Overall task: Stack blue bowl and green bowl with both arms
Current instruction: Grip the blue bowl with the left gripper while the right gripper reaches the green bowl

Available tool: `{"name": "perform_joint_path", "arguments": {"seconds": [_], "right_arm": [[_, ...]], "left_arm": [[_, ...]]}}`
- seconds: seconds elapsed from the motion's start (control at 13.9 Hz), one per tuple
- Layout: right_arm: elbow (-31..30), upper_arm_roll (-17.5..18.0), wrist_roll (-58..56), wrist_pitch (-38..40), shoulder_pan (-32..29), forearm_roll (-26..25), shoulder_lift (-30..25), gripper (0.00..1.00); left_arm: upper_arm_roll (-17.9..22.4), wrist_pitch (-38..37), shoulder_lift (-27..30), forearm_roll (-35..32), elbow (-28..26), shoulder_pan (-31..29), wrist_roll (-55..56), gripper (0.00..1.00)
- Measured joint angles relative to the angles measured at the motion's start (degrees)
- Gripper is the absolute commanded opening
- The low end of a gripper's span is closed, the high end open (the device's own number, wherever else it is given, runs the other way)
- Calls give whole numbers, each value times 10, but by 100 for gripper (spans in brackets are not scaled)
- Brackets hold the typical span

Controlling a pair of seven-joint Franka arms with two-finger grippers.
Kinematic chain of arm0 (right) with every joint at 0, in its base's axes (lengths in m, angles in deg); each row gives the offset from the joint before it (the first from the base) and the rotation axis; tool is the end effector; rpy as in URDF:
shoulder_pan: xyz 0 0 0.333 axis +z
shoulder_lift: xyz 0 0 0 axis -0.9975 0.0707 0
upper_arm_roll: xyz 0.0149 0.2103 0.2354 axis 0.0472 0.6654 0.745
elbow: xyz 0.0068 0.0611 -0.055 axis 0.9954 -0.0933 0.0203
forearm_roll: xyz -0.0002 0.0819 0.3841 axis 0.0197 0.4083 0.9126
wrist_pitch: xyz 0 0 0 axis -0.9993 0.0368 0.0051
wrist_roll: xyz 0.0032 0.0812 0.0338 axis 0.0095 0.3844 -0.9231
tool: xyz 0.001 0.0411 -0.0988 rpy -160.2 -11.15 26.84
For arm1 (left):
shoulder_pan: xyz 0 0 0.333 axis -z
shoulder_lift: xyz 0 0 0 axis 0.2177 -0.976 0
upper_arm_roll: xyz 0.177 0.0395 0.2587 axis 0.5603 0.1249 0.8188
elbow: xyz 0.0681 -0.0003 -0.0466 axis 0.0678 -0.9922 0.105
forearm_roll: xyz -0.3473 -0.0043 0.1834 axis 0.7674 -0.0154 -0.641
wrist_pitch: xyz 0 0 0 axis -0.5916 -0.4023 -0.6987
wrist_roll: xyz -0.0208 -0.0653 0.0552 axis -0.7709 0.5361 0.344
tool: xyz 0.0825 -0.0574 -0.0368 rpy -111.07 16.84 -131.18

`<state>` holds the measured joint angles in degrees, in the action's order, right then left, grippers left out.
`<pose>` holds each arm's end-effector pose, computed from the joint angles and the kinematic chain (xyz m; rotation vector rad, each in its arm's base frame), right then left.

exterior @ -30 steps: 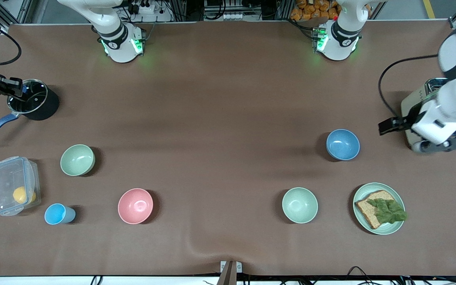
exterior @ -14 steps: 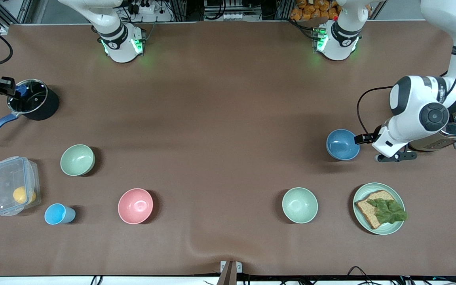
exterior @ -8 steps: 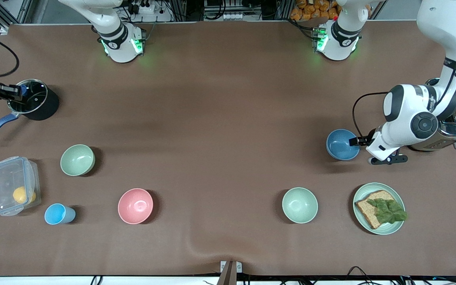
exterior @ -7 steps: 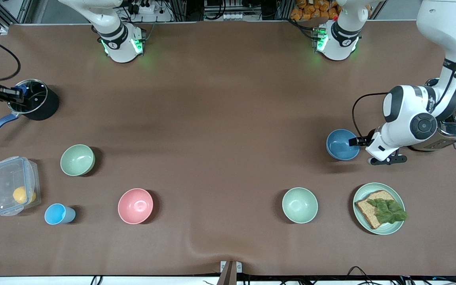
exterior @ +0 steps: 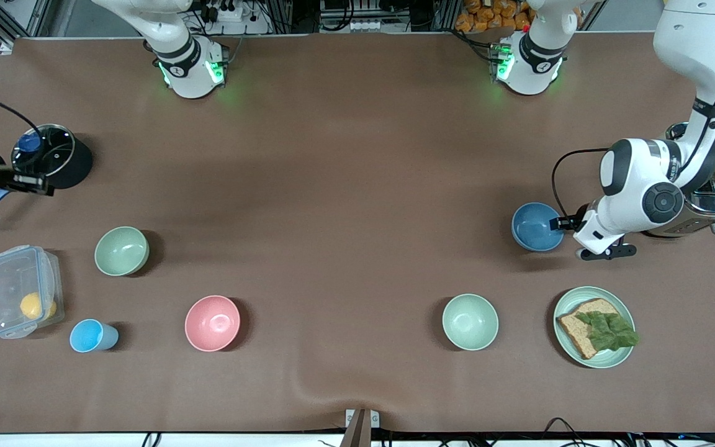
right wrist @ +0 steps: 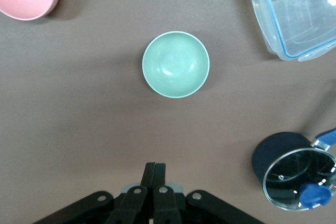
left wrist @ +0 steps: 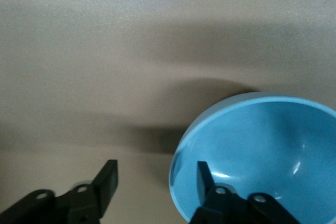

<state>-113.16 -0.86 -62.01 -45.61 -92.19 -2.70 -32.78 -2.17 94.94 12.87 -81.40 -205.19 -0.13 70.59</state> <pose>0.5806 -0.0873 0.4927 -3.0908 0.1625 0.3262 0.5557 0.0029 0.2187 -3.0883 -0.1426 0.3304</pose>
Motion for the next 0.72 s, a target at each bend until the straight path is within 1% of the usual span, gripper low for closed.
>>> {"name": "perform_joint_path", "arguments": {"seconds": [0.07,0.14,0.22,0.36,0.65,0.72], "right_arm": [[0,0,0,-7,-4,0,12,46],[-1,0,-1,-16,-10,0,24,82],[-2,0,-7,-30,-19,0,33,100],[-13,-1,-21,-64,-35,2,44,100],[-34,-1,-21,-74,-50,3,59,100],[-36,-1,-21,-74,-55,3,69,100]], "left_arm": [[0,1,-2,0,0,0,0,54],[0,1,-3,0,0,0,0,54],[0,2,-4,0,0,0,0,49],[0,4,-5,0,0,0,0,38],[0,5,-5,0,0,0,0,3],[0,5,-5,0,0,0,0,0]]}}
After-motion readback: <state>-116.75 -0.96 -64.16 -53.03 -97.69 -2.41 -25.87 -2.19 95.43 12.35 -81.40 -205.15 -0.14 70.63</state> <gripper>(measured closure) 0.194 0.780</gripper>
